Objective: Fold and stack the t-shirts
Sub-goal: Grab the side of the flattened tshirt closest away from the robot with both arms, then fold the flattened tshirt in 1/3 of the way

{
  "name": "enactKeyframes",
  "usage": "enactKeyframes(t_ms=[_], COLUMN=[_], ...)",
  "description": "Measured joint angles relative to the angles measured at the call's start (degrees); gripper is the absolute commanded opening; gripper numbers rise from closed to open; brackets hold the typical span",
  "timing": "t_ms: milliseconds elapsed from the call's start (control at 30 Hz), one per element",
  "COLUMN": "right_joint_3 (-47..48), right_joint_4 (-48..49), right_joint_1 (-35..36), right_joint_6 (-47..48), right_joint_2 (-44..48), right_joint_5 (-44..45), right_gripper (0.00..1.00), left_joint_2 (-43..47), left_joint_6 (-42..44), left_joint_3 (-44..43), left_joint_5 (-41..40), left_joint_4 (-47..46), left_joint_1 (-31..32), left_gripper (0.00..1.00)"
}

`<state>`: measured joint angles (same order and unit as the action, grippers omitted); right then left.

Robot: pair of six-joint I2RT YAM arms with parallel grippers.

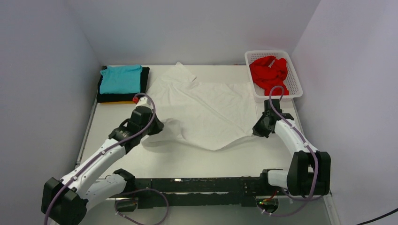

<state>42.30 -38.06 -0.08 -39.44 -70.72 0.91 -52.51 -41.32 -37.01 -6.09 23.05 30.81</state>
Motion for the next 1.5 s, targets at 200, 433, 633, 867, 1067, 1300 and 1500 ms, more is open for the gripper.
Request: enactKeyframes(t_ms=[200, 433, 633, 867, 1067, 1300, 1500], right_joint_3=[3.4, 7.0, 9.2, 10.6, 10.6, 10.6, 9.5], right_joint_4=[1.3, 3.7, 5.1, 9.4, 14.2, 17.8, 17.6], right_joint_1=[0.0, 0.0, 0.0, 0.0, 0.0, 0.9, 3.4], right_joint_6=[0.6, 1.0, 1.4, 1.5, 1.5, 2.7, 3.6], right_joint_2=[-3.8, -8.4, -11.5, -14.6, -17.8, -18.3, -12.8], right_joint_5=[0.3, 0.7, 1.8, 2.8, 4.7, 9.2, 13.5], right_gripper=[0.0, 0.0, 0.01, 0.04, 0.33, 0.89, 1.0], left_joint_2=[-7.2, -8.0, -8.8, -18.6, -28.2, -35.2, -35.0], left_joint_6=[1.6, 5.2, 9.2, 12.7, 14.9, 19.0, 19.0], left_joint_3=[-4.8, -4.6, -4.0, -5.1, -8.5, -17.3, -22.5], left_joint_5=[-2.3, -2.3, -0.7, 1.8, 2.9, 2.5, -0.2], left_joint_4=[-3.3, -8.4, -14.9, -19.5, -21.5, -19.0, -13.7], left_joint_1=[-5.9, -9.7, -12.2, -14.3, -16.6, -17.9, -17.9], left_gripper=[0.0, 0.0, 0.0, 0.0, 0.16, 0.99, 0.99])
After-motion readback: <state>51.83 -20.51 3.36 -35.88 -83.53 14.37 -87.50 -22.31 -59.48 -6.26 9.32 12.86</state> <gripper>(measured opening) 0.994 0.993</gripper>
